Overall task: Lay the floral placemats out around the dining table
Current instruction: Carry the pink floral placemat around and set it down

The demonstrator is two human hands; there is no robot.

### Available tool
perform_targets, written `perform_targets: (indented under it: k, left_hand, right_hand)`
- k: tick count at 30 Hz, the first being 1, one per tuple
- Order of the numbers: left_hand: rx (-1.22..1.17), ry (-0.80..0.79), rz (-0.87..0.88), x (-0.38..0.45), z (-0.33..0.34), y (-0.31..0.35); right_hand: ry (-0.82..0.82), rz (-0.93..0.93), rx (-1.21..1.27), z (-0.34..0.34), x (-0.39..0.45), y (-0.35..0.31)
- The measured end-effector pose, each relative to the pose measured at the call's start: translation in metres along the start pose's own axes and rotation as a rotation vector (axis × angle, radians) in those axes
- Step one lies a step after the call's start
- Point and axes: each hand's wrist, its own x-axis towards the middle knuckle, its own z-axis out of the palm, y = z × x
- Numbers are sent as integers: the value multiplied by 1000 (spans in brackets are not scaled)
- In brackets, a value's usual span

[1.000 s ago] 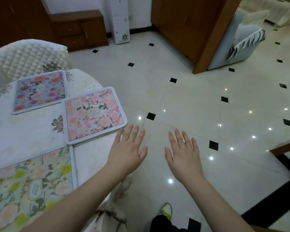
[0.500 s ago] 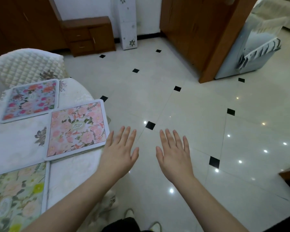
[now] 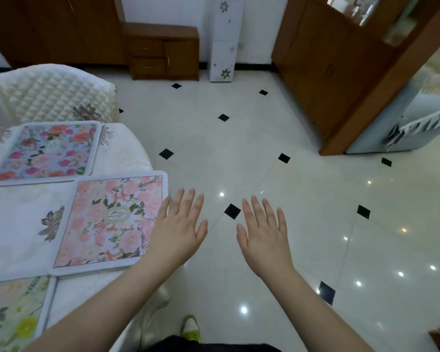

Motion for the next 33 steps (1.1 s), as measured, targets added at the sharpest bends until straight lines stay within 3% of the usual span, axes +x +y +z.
perform_targets:
  k: [10,22,30,33]
  left_hand:
    - [54,1,-138,68,8,-22]
    - [121,-5,-508,122,13,-12]
    - [148,-119,-828,96,13,-23]
    - [128,-94,-933,78,17,-33]
  right_hand:
    - [-25,-155,47,19,101,3]
    - [-75,-536,154,42,239,25]
    - [-144,-832,195,52,273,-27]
    - [-183,-939,195,56,278,-57]
